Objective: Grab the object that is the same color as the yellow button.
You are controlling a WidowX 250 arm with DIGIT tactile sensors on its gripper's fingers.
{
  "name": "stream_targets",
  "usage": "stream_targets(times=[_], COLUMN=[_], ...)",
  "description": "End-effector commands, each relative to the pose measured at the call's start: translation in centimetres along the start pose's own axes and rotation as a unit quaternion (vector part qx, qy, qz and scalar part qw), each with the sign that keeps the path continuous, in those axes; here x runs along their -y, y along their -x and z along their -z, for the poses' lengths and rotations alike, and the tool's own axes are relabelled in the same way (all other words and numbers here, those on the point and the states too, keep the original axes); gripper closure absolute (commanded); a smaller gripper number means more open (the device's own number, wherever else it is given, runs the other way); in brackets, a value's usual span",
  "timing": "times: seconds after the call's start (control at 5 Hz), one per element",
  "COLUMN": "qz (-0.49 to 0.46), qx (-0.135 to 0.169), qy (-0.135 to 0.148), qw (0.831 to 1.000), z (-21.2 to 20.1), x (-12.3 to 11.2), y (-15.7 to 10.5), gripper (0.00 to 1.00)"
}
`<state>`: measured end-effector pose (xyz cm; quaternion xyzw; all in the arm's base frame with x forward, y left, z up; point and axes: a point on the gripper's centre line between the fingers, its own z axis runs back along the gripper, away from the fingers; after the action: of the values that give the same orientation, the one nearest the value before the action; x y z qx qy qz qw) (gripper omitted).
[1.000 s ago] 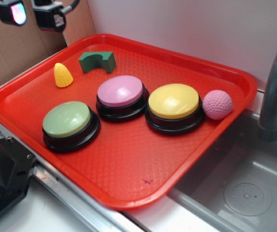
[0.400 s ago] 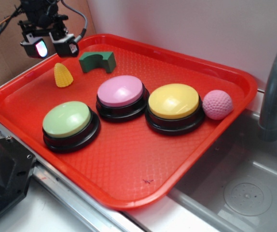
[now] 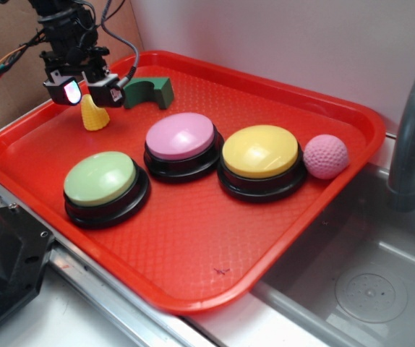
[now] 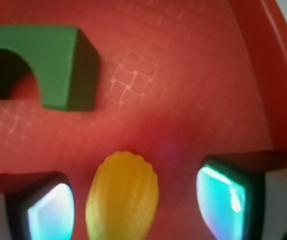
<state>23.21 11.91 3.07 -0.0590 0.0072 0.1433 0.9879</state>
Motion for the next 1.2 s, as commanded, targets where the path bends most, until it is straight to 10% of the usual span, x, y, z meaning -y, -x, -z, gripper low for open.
stream_targets(times=[0.0,1.0], qz=[0.011,-0.055], qx=[0.013,0.088], qy=[-0.036,-0.038], qw=[0.999,0.994], z=[0.0,-19.6], x=[0.8,3.9], y=[-0.1,5.0], gripper=[1.00,1.00])
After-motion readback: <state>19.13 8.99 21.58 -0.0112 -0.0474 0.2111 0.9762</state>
